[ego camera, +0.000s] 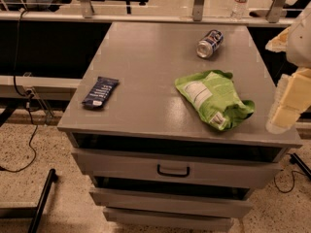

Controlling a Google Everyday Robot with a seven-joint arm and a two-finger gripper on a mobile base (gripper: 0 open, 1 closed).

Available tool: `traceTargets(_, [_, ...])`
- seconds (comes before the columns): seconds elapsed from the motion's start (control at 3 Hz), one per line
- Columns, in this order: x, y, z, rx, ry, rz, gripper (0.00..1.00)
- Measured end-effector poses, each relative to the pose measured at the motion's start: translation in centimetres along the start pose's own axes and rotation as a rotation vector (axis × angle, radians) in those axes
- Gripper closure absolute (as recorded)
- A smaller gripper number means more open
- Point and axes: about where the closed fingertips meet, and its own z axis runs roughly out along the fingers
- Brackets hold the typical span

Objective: Pick rxbar blueberry

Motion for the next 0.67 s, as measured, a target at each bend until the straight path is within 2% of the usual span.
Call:
traceTargets(0.33, [-0.3,-0.2,0.1,-0.001,-0.006,-0.006,0.0])
traceTargets(0.67, [-3.7,-2.4,1.2,-0.014,-0.068,-0.064,0.0])
